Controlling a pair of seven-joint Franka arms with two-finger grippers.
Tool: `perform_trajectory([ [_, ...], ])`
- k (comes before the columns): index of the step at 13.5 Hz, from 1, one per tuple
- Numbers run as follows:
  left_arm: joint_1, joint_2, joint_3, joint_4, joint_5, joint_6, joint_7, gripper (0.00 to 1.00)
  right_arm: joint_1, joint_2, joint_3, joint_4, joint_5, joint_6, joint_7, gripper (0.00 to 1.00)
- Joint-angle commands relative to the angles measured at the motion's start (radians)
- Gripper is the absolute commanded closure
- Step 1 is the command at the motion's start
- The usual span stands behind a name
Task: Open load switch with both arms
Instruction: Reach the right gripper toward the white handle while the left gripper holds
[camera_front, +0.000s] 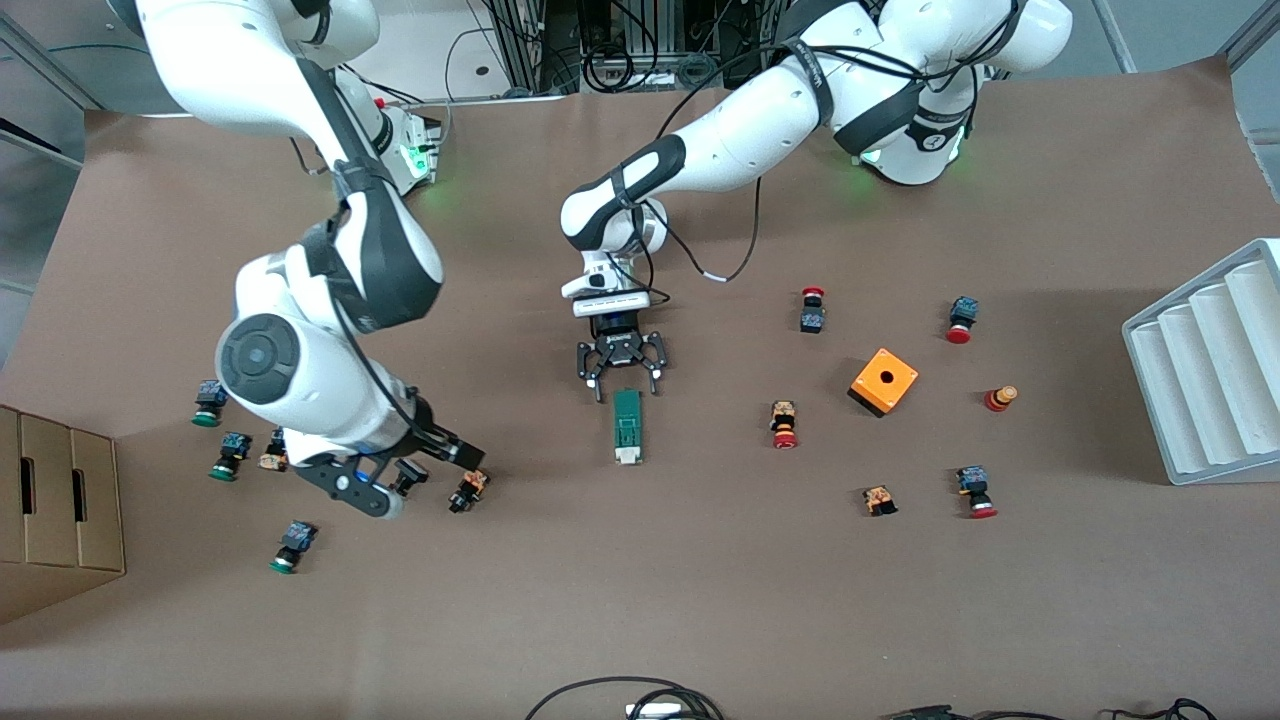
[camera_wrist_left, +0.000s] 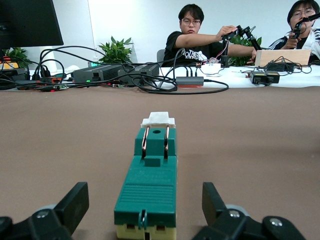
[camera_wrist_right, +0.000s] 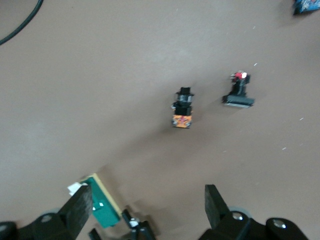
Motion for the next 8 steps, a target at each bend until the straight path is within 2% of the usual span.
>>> perform_trajectory([
  [1,0.005,0.024,-0.004,0.02,0.023,-0.009,-0.011,0.0,0.017,0.096,0.026,0.104,0.023,0.046,0.136,0.0],
  [5,0.005,0.026,-0.004,0.024,0.022,-0.009,-0.008,0.01,0.051,0.159,0.066,0.104,0.023,0.201,0.324,0.0],
  [8,0.005,0.032,-0.004,0.027,0.022,-0.009,-0.009,0.01,0.095,0.179,0.066,0.104,0.023,0.216,0.438,0.0],
])
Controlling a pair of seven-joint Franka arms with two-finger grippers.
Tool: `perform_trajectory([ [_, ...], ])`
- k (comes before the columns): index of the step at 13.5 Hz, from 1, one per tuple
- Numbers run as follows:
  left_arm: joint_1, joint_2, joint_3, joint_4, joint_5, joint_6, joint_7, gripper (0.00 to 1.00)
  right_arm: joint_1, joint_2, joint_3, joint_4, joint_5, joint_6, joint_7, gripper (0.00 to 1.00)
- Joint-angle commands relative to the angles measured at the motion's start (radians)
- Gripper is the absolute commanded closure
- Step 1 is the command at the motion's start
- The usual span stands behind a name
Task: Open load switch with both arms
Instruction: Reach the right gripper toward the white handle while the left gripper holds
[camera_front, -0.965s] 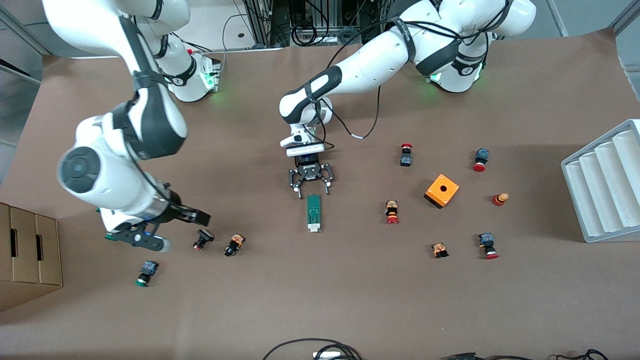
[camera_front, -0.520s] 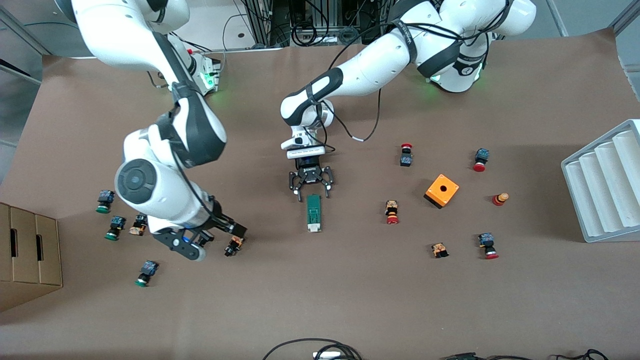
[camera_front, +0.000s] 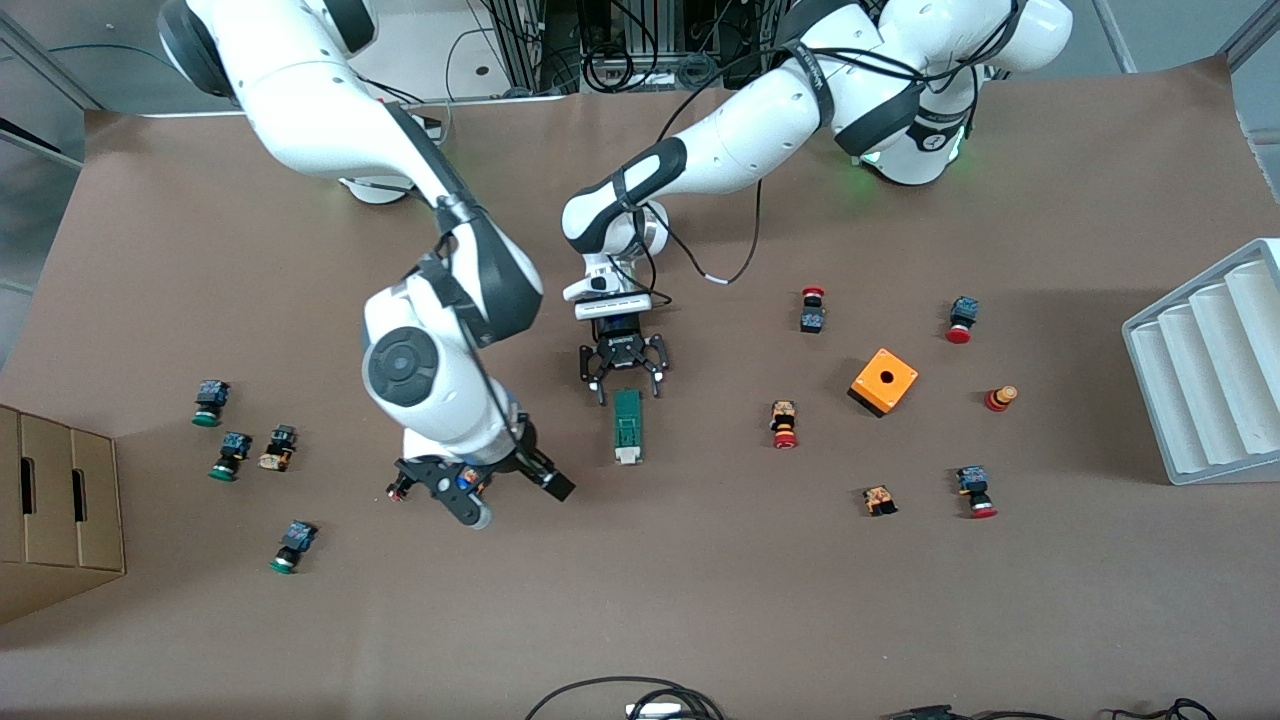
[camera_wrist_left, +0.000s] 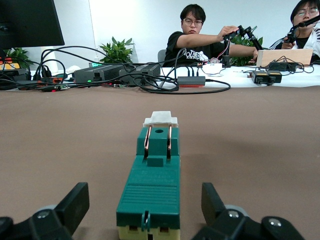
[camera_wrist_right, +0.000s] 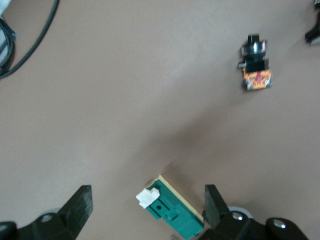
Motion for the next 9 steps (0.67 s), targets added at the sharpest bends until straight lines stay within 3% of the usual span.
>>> perform_trajectory([
  [1,0.006,0.03,-0.006,0.031,0.021,-0.008,-0.009,0.01,0.022,0.033,-0.003,0.045,0.022,-0.01,0.118,0.0],
  [6,0.006,0.041,-0.008,0.077,0.021,0.057,-0.007,0.0,0.058,0.113,0.011,0.107,0.031,-0.016,0.469,0.01],
  [9,0.006,0.043,-0.006,0.082,0.021,0.072,-0.007,0.0,0.058,0.166,0.017,0.149,0.1,-0.009,0.537,0.03],
])
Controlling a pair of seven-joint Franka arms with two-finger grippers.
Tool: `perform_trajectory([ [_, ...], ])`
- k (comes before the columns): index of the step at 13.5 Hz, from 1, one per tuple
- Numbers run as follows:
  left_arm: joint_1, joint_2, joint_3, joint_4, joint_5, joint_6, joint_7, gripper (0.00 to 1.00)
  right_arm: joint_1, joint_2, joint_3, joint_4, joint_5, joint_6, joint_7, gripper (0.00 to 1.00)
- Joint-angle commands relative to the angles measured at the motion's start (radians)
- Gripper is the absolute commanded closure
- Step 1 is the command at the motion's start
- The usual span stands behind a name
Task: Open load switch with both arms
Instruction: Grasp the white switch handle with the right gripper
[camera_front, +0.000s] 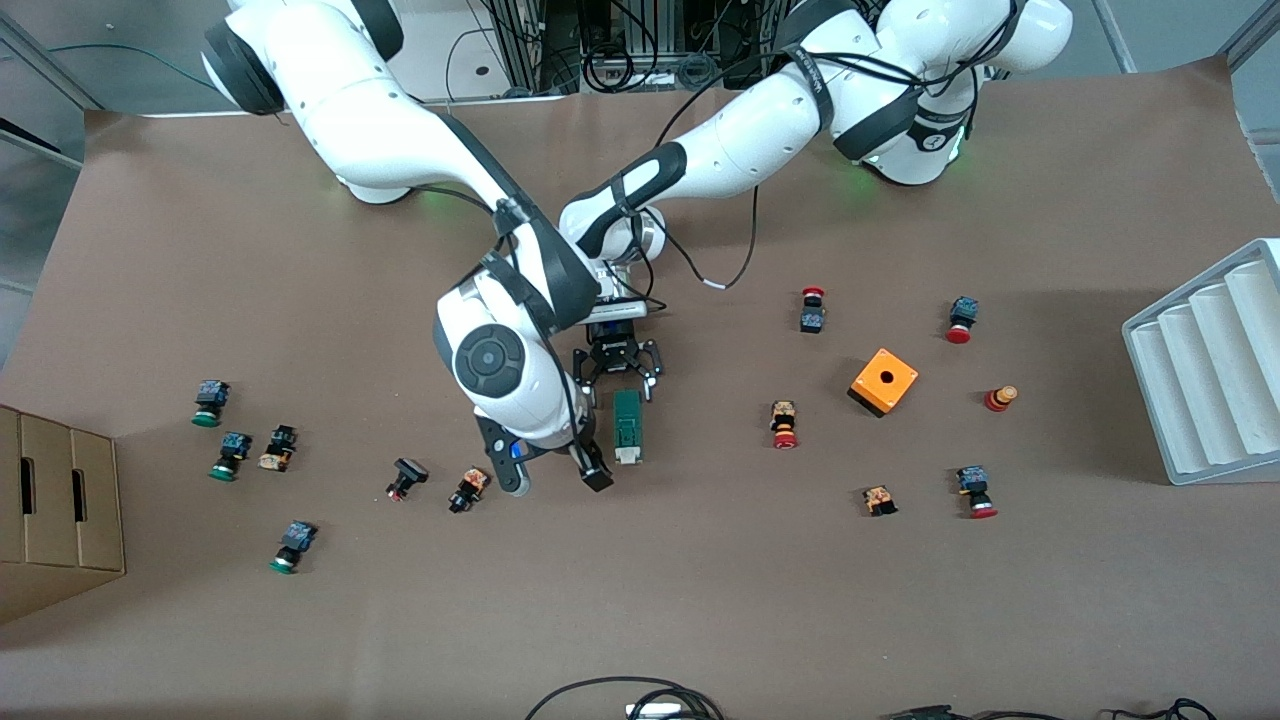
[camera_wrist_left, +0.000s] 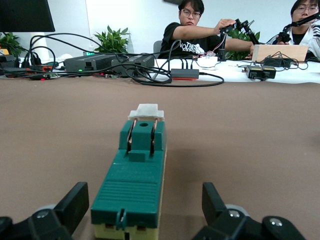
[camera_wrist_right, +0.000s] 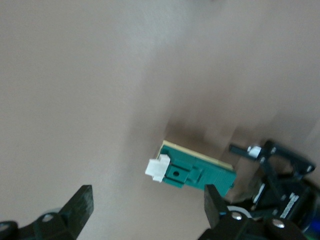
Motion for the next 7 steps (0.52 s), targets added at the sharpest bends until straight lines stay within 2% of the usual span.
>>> perform_trajectory([
  [1,0.005,0.021,-0.007,0.027,0.019,0.007,-0.007,0.0,-0.003,0.071,-0.002,0.086,0.069,-0.005,0.056,0.04],
  [5,0.005,0.021,-0.007,0.024,0.019,0.007,-0.008,0.02,0.003,0.095,0.001,0.086,0.086,0.024,0.162,0.05],
  [7,0.006,0.021,-0.007,0.021,0.021,0.007,-0.008,0.04,0.007,0.108,0.001,0.086,0.122,0.041,0.171,0.06],
])
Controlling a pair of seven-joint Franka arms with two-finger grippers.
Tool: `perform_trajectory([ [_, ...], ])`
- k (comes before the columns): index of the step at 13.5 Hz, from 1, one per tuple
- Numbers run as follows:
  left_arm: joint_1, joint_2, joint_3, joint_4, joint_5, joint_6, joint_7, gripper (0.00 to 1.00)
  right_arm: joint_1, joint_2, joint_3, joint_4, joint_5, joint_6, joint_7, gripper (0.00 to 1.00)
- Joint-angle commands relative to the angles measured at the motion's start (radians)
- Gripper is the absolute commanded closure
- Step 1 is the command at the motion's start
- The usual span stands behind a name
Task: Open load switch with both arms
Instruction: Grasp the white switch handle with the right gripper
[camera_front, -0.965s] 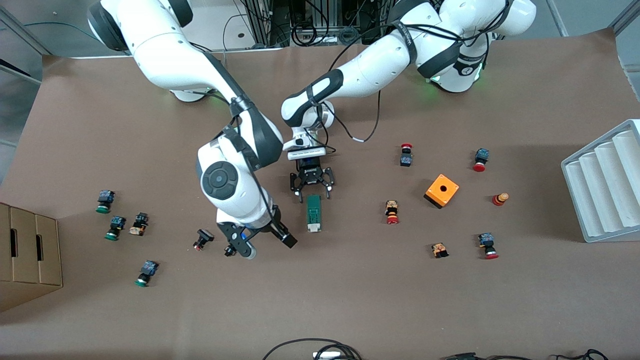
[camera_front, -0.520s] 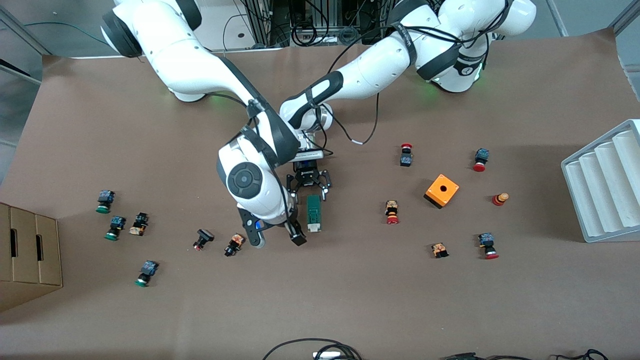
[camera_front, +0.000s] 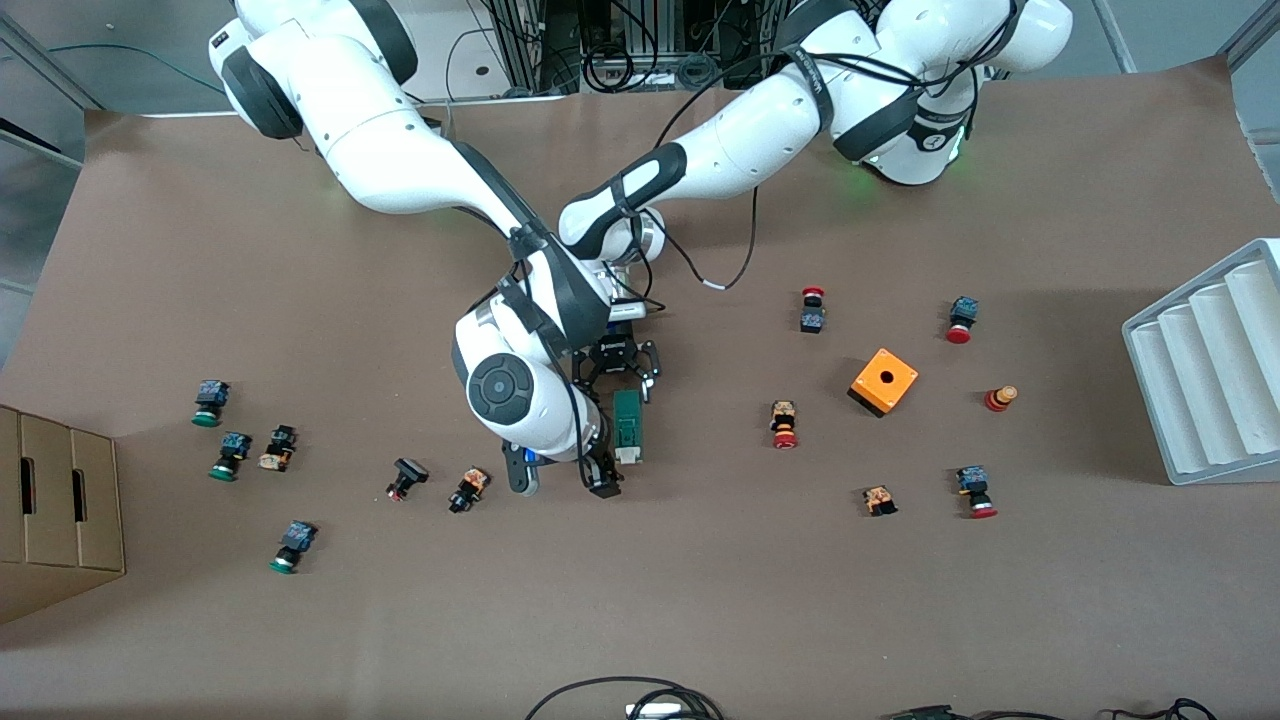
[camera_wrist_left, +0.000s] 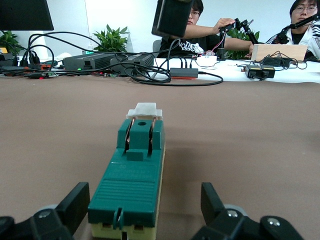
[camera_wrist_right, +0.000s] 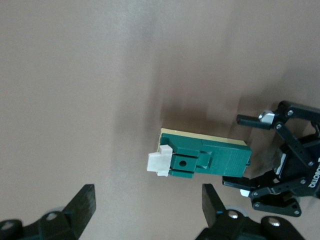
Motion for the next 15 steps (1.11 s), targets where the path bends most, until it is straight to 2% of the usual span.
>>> perform_trajectory([
  [1,0.006,0.018,-0.007,0.019,0.019,0.006,-0.008,0.04,0.005,0.047,-0.004,0.048,0.077,0.02,0.027,0.06],
  [3,0.006,0.018,-0.007,0.019,0.019,0.006,-0.008,0.05,0.005,0.06,-0.006,0.048,0.112,0.025,0.026,0.09],
  [4,0.006,0.018,-0.008,0.019,0.021,0.006,-0.008,0.09,0.005,0.066,-0.007,0.048,0.135,0.027,0.026,0.13],
  [7,0.006,0.022,-0.008,0.019,0.021,0.003,-0.008,0.2,0.006,0.075,-0.014,0.048,0.163,0.039,0.026,0.16],
  [15,0.006,0.026,-0.011,0.016,0.015,0.002,-0.005,0.27,0.006,0.103,-0.015,0.048,0.163,0.076,0.018,0.31],
])
